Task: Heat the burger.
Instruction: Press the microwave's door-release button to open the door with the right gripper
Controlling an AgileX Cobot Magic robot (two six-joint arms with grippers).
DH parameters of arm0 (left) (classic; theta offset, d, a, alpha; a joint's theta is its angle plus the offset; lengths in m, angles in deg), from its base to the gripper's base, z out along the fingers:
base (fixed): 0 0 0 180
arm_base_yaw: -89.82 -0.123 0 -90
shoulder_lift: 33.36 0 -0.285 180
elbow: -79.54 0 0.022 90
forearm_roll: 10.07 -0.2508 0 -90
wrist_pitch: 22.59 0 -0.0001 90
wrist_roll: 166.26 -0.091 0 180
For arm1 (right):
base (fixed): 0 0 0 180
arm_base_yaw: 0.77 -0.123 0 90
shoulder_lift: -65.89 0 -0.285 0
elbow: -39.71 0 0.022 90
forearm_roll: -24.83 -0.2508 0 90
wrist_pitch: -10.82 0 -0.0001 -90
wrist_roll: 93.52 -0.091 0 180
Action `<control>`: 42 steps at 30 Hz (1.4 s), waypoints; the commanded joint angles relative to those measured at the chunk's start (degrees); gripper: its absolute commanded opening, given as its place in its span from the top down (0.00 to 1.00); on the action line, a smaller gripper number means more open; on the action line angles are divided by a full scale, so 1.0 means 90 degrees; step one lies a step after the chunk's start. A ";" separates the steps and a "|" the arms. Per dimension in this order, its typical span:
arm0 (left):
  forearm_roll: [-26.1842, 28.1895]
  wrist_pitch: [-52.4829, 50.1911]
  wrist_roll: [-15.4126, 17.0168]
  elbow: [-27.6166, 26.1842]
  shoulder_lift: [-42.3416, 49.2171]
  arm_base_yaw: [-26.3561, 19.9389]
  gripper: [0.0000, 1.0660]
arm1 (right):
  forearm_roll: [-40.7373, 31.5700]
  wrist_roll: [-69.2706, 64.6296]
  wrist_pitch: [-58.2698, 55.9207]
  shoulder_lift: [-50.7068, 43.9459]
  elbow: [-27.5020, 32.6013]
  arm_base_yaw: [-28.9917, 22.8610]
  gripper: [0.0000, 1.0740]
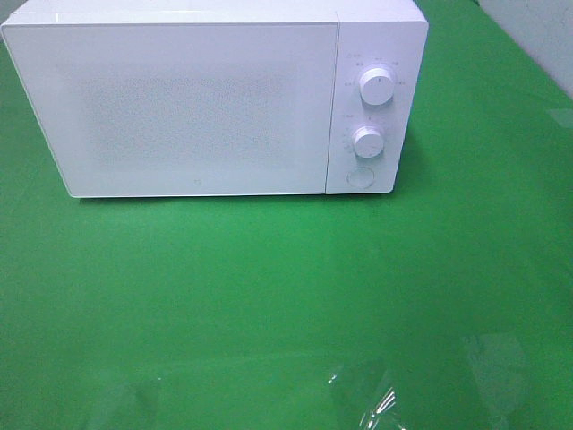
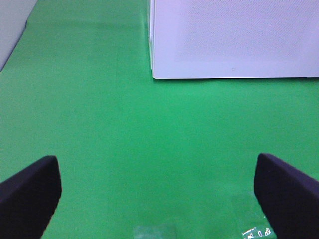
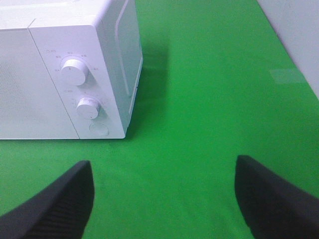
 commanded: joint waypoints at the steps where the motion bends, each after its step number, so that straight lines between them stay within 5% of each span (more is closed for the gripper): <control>1: 0.0032 -0.0019 0.0032 0.0006 0.0108 -0.0013 0.09 | 0.0025 0.0000 0.0306 0.0248 -0.0006 0.0025 0.30; 12: 0.0032 -0.0019 0.0032 0.0006 0.0108 -0.0013 0.09 | 0.0032 -0.0662 0.3336 0.1553 0.1101 0.0025 0.31; 25: 0.0032 -0.0019 0.0032 0.0006 0.0108 -0.0013 0.09 | 0.0248 -0.0618 0.5959 0.3145 0.1337 0.0025 0.31; 36: 0.0032 -0.0019 0.0032 0.0006 0.0108 -0.0013 0.09 | -0.1267 0.0789 0.7563 0.4342 0.1655 -0.0229 0.31; 42: 0.0032 -0.0019 0.0032 0.0006 0.0108 -0.0013 0.09 | -0.3005 0.2056 0.8754 0.5055 0.1846 -0.1420 0.31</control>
